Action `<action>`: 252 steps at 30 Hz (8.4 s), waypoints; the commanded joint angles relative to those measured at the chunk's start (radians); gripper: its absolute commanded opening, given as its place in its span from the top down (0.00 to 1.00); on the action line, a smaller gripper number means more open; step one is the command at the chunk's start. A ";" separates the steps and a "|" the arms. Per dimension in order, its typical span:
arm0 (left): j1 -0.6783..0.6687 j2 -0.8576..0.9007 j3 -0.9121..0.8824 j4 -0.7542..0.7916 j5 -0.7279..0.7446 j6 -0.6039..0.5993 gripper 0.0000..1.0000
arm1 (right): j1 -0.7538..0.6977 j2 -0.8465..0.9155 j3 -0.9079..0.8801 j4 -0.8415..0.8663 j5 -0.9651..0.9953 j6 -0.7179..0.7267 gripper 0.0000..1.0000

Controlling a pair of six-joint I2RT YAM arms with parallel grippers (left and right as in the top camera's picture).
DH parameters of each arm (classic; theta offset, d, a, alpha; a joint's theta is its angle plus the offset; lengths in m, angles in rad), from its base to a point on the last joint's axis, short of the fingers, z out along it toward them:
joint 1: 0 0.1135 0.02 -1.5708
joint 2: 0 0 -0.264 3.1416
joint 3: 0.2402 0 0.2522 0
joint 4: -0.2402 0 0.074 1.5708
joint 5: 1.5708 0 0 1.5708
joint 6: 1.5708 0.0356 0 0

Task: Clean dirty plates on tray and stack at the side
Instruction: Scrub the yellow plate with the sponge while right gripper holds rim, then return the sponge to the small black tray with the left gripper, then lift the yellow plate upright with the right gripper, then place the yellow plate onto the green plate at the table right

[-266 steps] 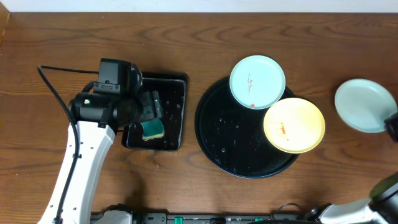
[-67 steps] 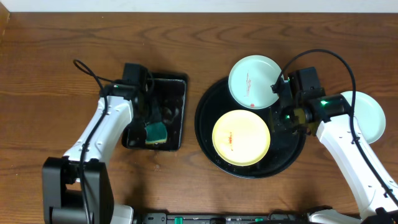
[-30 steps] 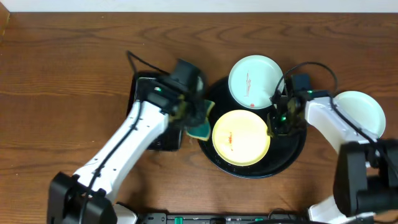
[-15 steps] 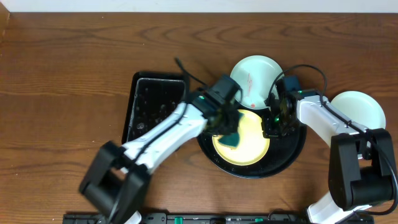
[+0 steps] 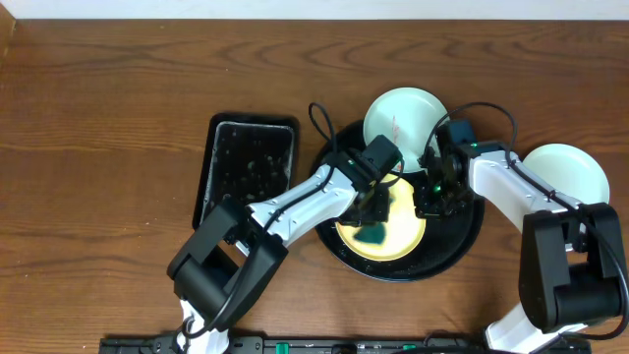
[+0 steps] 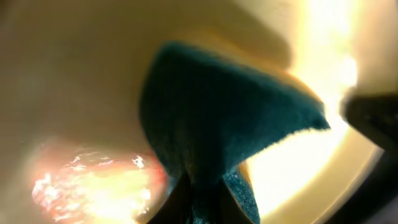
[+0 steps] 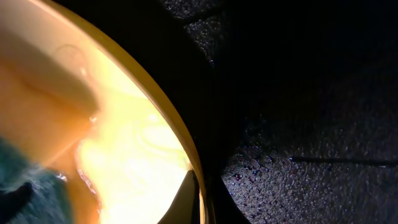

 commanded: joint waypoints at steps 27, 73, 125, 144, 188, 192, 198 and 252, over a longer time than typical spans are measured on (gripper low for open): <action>-0.015 0.064 -0.030 0.192 0.259 -0.009 0.92 | 0.019 0.028 -0.010 0.009 0.060 0.026 0.99; -0.003 0.096 -0.024 0.214 0.237 -0.002 0.87 | 0.019 0.028 -0.010 0.006 0.060 0.025 0.99; 0.546 -0.433 -0.145 -0.214 -0.277 0.318 0.72 | 0.085 -0.372 -0.010 0.003 0.251 0.025 0.99; 0.576 -0.688 -0.105 -0.250 -0.142 0.328 0.29 | 0.481 -0.565 -0.009 -0.065 1.002 -0.029 0.99; 0.576 -0.759 -0.106 -0.271 -0.142 0.329 0.17 | 0.877 -0.572 0.011 -0.055 1.504 -0.126 0.99; 0.576 -0.759 -0.106 -0.271 -0.142 0.328 0.17 | 0.877 -0.572 0.011 -0.055 1.504 -0.126 0.99; 0.576 -0.759 -0.106 -0.271 -0.142 0.328 0.17 | 0.877 -0.572 0.011 -0.055 1.504 -0.126 0.99; 0.576 -0.759 -0.106 -0.271 -0.142 0.328 0.16 | -0.912 -0.283 0.076 0.049 0.049 0.164 0.99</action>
